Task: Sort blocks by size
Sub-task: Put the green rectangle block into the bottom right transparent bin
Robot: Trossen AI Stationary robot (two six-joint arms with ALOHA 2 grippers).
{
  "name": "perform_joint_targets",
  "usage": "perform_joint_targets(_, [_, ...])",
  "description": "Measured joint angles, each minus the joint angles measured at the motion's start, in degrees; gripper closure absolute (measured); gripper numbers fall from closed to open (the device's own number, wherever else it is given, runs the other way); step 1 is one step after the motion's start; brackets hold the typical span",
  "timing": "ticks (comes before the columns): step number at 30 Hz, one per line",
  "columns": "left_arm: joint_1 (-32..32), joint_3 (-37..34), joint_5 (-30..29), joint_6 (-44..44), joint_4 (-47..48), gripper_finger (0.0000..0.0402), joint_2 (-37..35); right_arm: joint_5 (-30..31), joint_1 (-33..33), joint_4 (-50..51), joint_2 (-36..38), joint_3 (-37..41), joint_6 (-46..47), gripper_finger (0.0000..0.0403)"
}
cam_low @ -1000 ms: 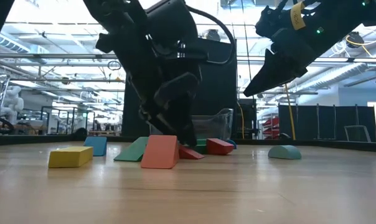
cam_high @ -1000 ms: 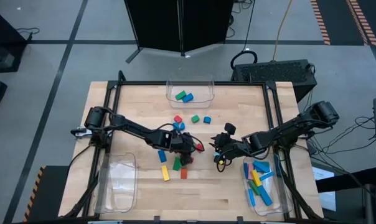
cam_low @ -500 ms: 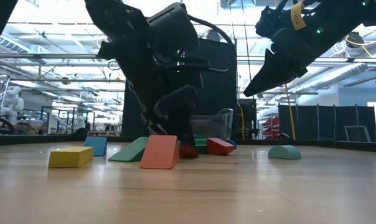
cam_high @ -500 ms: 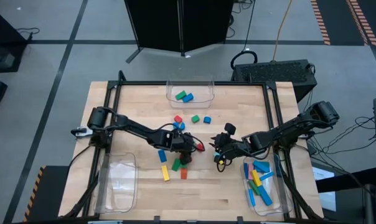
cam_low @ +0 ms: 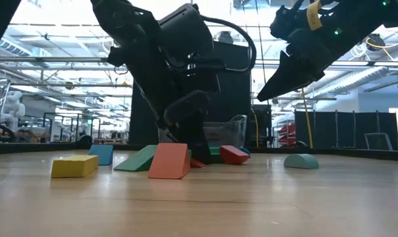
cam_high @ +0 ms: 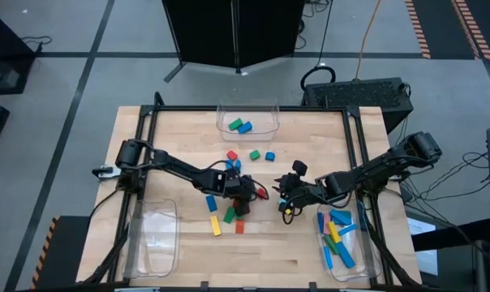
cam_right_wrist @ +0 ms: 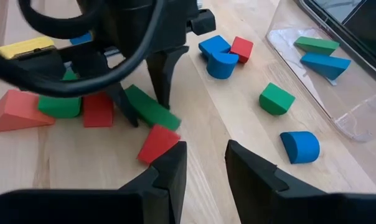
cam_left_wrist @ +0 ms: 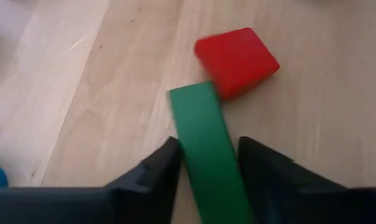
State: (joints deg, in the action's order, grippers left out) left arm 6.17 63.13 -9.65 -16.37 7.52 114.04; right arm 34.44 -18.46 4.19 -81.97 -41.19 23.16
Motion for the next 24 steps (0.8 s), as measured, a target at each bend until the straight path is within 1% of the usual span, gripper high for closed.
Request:
perform_joint_targets(3, [0.0, -0.1, 0.1, 2.1, 0.2, 0.0295, -1.1, 0.0, 0.0, 0.0, 0.0, 0.0, -0.4, 0.0298])
perform_joint_targets(4, [-0.1, -0.1, 0.0, 2.9, 0.4, 0.0308, -1.7, 0.0, 0.0, 0.0, 0.0, 0.0, -1.2, 0.0298])
perform_joint_targets(5, [-0.1, -0.2, 0.1, 3.6, 1.0, 0.0312, -2.2, 0.0, 0.0, 0.1, 0.0, 0.0, -2.2, 0.0298])
perform_joint_targets(8, [-0.2, -0.4, 0.7, 5.8, 2.4, 0.0312, -3.8, -0.2, 0.0, 0.0, 0.0, 0.0, -5.7, 0.0298])
perform_joint_targets(10, [-0.3, -0.5, 2.4, 7.5, 2.6, 0.0312, -5.1, -0.6, -0.2, -0.1, 0.0, 0.0, -8.3, 0.0298])
perform_joint_targets(16, [-0.3, -0.4, 5.3, 9.8, 2.9, 0.0308, -8.1, -5.8, -1.4, -3.1, 0.0, 0.1, -19.1, 0.0298])
perform_joint_targets(19, [-0.3, -0.3, 8.1, 9.8, 1.3, 0.0306, -9.1, -6.4, -2.3, -4.4, 0.0, 0.1, -24.2, 0.0298])
perform_joint_targets(24, [-0.3, -0.3, 14.6, 9.7, -1.1, 0.0305, -9.9, -6.7, -4.7, -8.0, -1.5, 0.1, -36.3, 0.0298])
